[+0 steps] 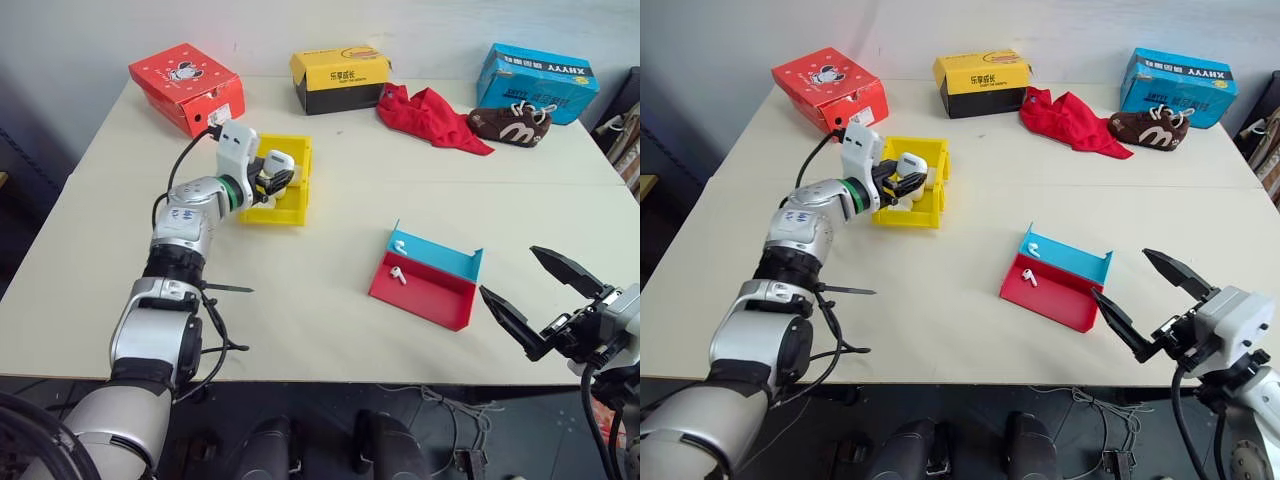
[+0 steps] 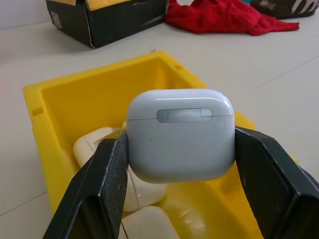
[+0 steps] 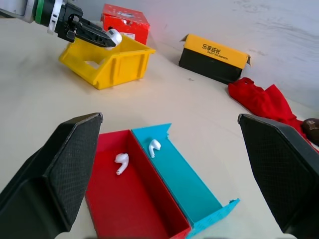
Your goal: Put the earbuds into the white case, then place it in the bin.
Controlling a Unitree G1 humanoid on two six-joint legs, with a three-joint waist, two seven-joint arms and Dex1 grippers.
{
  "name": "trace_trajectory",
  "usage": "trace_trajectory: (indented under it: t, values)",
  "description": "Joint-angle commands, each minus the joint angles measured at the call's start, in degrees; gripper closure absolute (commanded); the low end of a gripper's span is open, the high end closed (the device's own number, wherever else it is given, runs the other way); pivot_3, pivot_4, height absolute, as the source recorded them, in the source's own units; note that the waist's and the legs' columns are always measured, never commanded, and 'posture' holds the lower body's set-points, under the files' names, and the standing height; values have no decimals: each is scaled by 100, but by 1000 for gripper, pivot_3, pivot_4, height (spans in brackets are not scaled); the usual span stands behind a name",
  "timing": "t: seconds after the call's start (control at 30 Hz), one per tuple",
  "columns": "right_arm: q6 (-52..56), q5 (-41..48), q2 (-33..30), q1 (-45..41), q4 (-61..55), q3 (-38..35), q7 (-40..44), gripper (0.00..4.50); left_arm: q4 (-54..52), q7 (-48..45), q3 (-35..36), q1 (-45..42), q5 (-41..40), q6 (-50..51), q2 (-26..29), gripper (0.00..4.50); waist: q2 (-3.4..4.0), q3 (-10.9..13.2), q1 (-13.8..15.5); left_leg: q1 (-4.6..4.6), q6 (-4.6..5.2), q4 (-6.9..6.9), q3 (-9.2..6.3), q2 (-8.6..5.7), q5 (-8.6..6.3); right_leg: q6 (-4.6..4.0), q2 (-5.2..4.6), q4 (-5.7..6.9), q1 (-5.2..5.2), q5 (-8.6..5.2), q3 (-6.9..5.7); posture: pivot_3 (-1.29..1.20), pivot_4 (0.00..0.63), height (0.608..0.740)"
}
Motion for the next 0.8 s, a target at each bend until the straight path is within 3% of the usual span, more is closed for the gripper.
trace_trajectory:
  t: [0.03,0.17,0.33,0.47,0.53,0.57,0.67,0.8]
  values:
    - [-204,-34,36,-1,-31,59,-105,11,270,-276,61,-260,57,-390,16,1376,0,0,2,0,0,0,0,0,0,0,-1,0,0,0,1,0,150,740]
    - [-293,-10,-64,36,46,37,-84,0,158,-462,156,-275,127,-486,478,30,-1,1,-17,0,0,0,1,0,0,0,-2,0,-1,0,2,0,150,740]
    - [-426,-4,-494,22,525,-113,317,0,-1266,-2022,328,775,-327,-538,1430,8,1,0,-137,7,-7,-2,3,4,-3,-7,-3,11,-3,-4,2,0,150,740]
    - [-600,-5,-1127,-259,1316,-217,977,0,-2928,-2877,522,2449,-435,-1206,2300,8,7,-1,-174,37,-8,-4,19,3,-10,-14,-16,21,9,-8,26,0,150,740]
    - [-486,70,-1558,-441,1922,-221,1423,0,-3636,-3421,580,3636,-335,-2059,2766,8,5,0,-214,44,-13,-4,15,9,-13,-20,-43,16,18,-11,42,0,150,740]
    - [-606,16,-1739,-537,2228,-185,1686,0,-3950,-3692,653,4183,-454,-1993,2999,8,6,0,-231,49,-17,-7,15,8,-17,-26,-64,13,16,-14,54,0,150,740]
    - [-1115,-218,-2127,-916,3206,-52,2275,0,-4430,-3985,1071,5248,-797,-1859,3339,8,3,1,-209,58,-47,-17,0,5,-37,-45,-85,10,16,-25,45,0,150,740]
    - [-1731,-528,-2462,-1539,4287,202,2761,0,-4864,-3681,1734,5969,-1088,-1565,3332,8,10,5,-153,58,-49,-17,-3,3,-39,-45,-93,3,17,-25,40,0,150,740]
